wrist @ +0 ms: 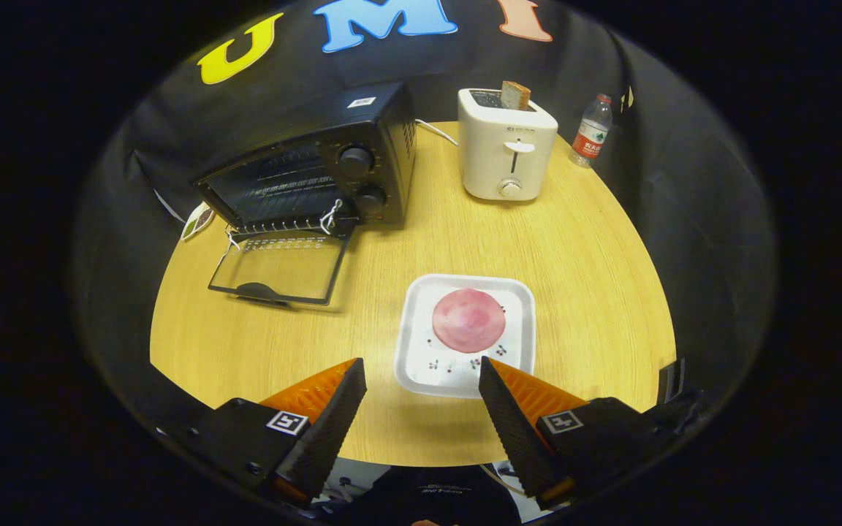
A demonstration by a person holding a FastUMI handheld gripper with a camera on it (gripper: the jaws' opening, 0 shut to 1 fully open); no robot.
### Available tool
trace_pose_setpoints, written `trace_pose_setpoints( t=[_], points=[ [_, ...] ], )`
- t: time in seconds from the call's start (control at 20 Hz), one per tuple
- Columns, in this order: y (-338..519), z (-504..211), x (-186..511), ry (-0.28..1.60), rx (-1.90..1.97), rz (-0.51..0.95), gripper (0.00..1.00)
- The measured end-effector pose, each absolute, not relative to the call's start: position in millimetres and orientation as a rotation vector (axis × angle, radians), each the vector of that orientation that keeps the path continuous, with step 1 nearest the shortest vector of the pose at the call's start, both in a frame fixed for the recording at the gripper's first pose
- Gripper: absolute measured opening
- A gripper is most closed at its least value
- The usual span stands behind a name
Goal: Open the toaster oven, put the food inside, and close the toaster oven door.
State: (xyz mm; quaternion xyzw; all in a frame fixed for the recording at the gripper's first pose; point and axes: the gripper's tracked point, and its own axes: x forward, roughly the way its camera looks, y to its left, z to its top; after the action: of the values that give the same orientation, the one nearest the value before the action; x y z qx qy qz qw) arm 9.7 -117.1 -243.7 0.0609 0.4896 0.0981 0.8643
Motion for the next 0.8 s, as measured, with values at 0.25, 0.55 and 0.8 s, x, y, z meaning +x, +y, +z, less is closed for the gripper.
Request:
trace_pose_setpoints(
  t=[0.25, 0.55, 0.8],
  points=[
    [-166, -253, 26, 1.05, 0.165, 0.221, 0.98],
    [-202, -289, 39, 1.093, 0.138, 0.243, 0.98],
    [-202, -326, 40, 1.205, 0.135, 0.223, 0.98]
  ],
)
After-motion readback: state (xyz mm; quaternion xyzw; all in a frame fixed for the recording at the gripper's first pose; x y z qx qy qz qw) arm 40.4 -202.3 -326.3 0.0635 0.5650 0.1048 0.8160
